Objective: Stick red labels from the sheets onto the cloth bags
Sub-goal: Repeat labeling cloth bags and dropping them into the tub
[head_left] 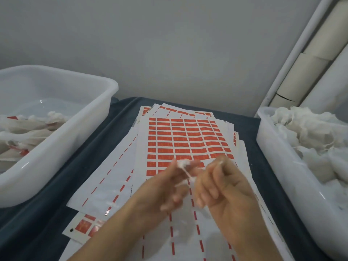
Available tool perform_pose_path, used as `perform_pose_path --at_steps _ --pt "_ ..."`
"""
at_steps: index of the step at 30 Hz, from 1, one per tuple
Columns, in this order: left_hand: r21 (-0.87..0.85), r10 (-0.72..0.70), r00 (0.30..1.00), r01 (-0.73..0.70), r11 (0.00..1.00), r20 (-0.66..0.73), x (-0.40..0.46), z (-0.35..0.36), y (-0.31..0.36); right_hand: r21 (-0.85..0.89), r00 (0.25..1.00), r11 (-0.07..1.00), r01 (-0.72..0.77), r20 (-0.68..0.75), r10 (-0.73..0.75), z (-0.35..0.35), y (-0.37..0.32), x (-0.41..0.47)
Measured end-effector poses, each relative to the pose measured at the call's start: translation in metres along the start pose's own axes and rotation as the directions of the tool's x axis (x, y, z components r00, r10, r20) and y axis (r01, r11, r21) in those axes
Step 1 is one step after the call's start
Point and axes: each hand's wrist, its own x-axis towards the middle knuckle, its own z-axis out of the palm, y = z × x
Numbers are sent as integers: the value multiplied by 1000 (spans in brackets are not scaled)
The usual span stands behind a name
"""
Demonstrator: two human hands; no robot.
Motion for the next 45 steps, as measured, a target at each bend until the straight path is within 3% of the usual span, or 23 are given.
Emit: perform_pose_path --at_steps 2,4,6,8,11,14,18,23,28,32,39,45 --pt "-299 71 997 -74 951 -21 -3 -9 7 -72 997 995 -68 -44 65 2 6 0" --pt "-337 117 992 -127 933 -50 -4 -13 11 -206 985 976 -71 -171 35 0 8 2" --pt "-227 130 991 -135 964 -37 -4 -14 12 -459 948 884 -88 -311 -67 -7 11 5" --pt "-6 98 995 -98 995 31 -6 -13 12 -673 909 730 -118 -369 -194 -12 15 7" --pt "367 -28 995 -10 930 99 -9 -7 10 -790 903 610 -59 -303 -306 -13 26 8" --pt "548 -130 991 98 831 21 -7 -1 8 -834 941 551 -19 -201 -273 -11 35 8" --pt "663 -140 990 119 739 -23 -3 -1 8 -847 950 531 -26 -187 -251 -13 39 8" --pt "737 91 995 -84 670 31 -4 -2 4 -832 887 550 -74 -307 -344 -22 35 11" --pt "776 233 966 -228 588 107 -4 -1 -2 -742 917 645 -183 -365 -161 -26 29 14" --pt "758 256 958 -259 598 126 -3 -2 -3 -612 911 749 -255 -413 -26 -29 26 16" --pt "742 292 953 -256 620 85 -2 -2 -7 -554 910 762 -335 -400 109 -32 26 15" --pt "726 329 943 -258 638 46 1 -4 -10 -538 903 771 -340 -417 108 -32 26 16"
